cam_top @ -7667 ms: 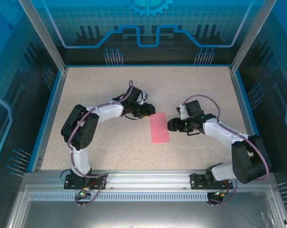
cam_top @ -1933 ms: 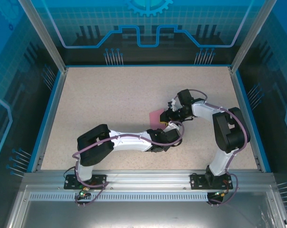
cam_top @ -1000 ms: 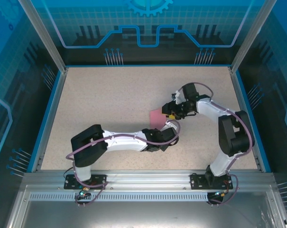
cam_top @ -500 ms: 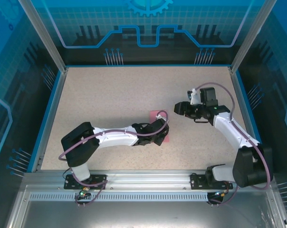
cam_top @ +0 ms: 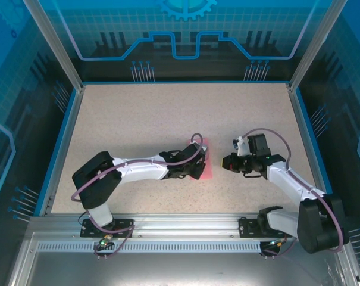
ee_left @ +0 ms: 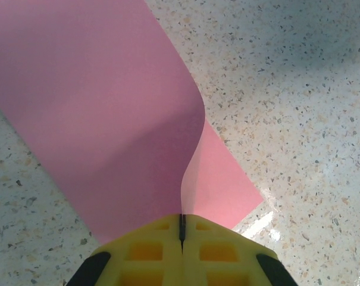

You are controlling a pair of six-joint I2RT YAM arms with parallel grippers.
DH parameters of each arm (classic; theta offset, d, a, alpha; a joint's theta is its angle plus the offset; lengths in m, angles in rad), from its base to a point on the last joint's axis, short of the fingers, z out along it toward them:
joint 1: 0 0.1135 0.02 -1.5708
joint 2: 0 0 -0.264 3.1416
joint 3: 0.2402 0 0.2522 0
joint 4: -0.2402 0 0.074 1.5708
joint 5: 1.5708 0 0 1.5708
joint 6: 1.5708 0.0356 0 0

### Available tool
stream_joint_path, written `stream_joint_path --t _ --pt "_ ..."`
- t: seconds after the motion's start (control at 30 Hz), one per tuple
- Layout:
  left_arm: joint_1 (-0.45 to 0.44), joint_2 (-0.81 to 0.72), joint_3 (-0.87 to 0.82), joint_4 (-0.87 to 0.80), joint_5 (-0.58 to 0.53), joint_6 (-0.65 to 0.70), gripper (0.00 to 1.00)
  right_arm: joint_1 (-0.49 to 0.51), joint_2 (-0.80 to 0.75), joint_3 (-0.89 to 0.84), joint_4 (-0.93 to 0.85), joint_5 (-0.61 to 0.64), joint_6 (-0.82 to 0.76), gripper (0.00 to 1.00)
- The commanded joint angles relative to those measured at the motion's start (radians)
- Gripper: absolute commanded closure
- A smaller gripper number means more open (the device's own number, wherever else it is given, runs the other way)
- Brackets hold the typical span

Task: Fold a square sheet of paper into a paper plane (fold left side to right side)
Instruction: Fold the triangle a second time at the center of the table.

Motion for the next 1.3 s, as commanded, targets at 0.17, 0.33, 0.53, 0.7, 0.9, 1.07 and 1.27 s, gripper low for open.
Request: stream_joint_path --t 0.17,0.33,0.53,0.7,0.9,1.07,1.27 --pt "0.038 -0.033 -0.014 0.004 0.083 -0.025 1.00 0.130 0.094 -0.014 0.114 0.067 0.051 1.00" --pt "0.055 -0.028 -0.011 -0.015 0.096 -0.020 1.00 0.183 0.195 0.005 0.158 0.088 0.077 1.00" --pt "0.071 -0.024 -0.011 -0.031 0.104 -0.016 1.00 0.228 0.291 0.042 0.162 0.111 0.084 1.00" --pt "0.081 -0.011 0.001 -0.048 0.112 0.000 1.00 0.245 0.324 0.051 0.150 0.152 0.089 1.00" --pt "0.094 0.012 0.022 -0.071 0.107 0.017 1.00 0.254 0.364 0.076 0.087 0.185 0.065 1.00" --pt "0.102 0.037 0.038 -0.080 0.110 0.030 1.00 0.257 0.382 0.078 0.056 0.199 0.053 1.00" --pt "0.113 0.066 0.056 -0.091 0.107 0.047 1.00 0.258 0.392 0.081 0.041 0.193 0.044 1.00"
